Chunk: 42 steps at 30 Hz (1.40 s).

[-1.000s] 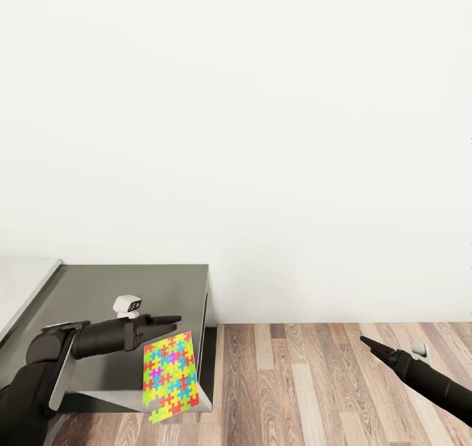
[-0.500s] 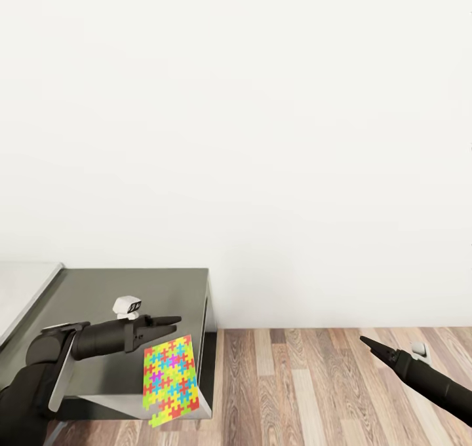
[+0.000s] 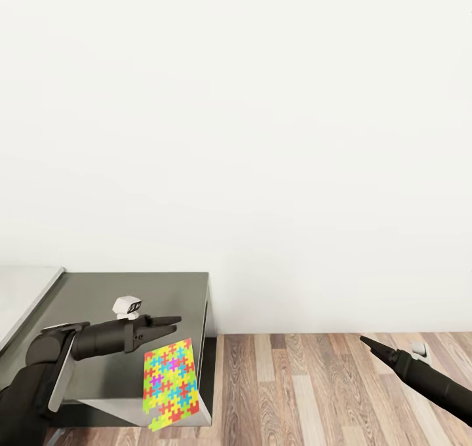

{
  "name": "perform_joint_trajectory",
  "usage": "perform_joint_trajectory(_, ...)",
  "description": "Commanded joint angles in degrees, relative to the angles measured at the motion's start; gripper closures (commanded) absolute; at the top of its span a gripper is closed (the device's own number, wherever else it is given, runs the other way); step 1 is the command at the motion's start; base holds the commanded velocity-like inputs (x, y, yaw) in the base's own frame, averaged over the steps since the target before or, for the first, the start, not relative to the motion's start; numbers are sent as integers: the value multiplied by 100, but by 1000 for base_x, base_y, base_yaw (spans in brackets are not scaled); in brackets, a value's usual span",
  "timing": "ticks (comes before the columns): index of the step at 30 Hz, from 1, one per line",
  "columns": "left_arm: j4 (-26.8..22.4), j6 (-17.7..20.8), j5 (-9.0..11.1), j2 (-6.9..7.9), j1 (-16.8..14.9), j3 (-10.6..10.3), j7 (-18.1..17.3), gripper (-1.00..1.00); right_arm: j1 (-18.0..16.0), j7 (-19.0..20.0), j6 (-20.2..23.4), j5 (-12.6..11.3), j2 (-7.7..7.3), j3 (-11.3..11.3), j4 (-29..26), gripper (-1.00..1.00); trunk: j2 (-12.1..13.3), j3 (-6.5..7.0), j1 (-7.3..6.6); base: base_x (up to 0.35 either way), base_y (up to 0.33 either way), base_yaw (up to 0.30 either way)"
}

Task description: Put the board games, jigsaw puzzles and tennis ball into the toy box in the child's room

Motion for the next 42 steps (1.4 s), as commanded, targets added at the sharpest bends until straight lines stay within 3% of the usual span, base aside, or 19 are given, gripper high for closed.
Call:
perform_joint_trajectory(1, -1, 61, -4, 0, -4, -1, -23, -100, -4, 7, 33, -15, 0, -5, -1, -100, -10, -1, 3, 0, 0, 0)
perform_joint_trajectory(29, 2, 78, -4, 4, 1, 9, -23, -100, -4, 6, 33, -14, 0, -5, -1, -100, -10, 267, 3, 0, 0, 0)
perform_joint_trajectory(42, 7, 128, 52, -3, 73, 353, -23, -100, -4, 6, 33, -9, 0, -2, -1, -100, -10, 391, 3, 0, 4, 0)
